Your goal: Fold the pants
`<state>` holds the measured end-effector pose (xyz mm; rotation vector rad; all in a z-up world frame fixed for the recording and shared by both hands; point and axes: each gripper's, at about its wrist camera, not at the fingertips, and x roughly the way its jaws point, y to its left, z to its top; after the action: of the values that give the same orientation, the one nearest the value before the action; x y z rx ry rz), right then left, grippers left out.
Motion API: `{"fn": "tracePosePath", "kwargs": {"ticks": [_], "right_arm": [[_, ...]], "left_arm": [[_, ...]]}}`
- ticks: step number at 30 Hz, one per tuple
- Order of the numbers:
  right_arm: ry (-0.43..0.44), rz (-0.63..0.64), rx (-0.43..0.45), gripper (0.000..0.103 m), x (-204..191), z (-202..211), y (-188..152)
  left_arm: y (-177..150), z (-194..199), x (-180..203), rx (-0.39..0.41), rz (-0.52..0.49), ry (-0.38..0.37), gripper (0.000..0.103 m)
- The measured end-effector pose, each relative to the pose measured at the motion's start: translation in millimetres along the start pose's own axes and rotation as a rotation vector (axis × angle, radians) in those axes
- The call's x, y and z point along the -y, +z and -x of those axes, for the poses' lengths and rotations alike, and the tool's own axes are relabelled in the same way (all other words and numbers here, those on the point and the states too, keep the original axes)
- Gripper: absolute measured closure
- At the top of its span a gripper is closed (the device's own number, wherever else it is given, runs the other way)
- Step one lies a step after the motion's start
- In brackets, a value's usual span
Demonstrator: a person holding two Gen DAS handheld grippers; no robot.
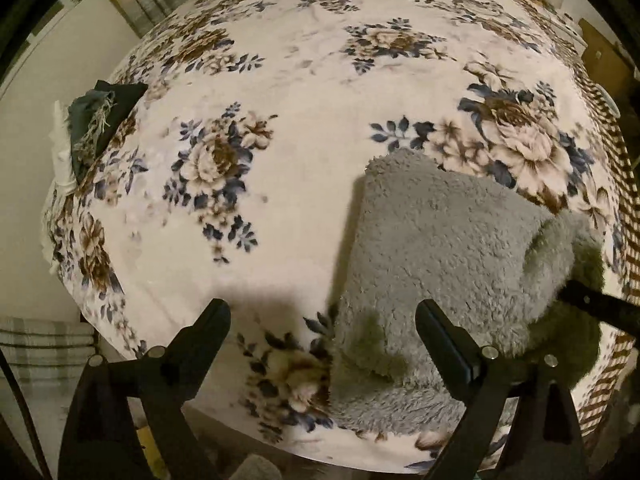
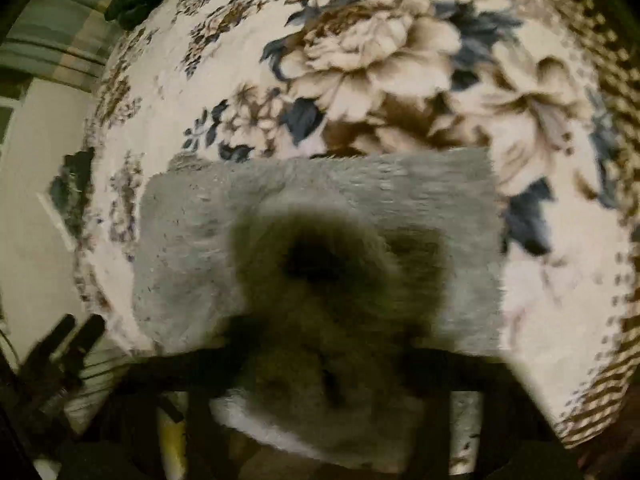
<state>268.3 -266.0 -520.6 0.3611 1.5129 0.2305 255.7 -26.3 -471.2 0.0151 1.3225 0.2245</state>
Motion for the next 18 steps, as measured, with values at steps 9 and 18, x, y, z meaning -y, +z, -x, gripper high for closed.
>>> {"fn": "tracePosePath", "kwargs": {"ticks": [9, 18], "right_arm": [[0.004, -0.228, 0.151, 0.072, 87.6, 86.1, -17.7], [0.179, -0.447, 0.056, 0.019, 168.5, 65.2, -45.4]], "left_arm": [[1.0, 1.2, 31.6, 0.0, -0.034, -0.088, 0.009], [5.8, -34.3, 73.3, -0.066, -0.114, -0.153, 0.009]]}}
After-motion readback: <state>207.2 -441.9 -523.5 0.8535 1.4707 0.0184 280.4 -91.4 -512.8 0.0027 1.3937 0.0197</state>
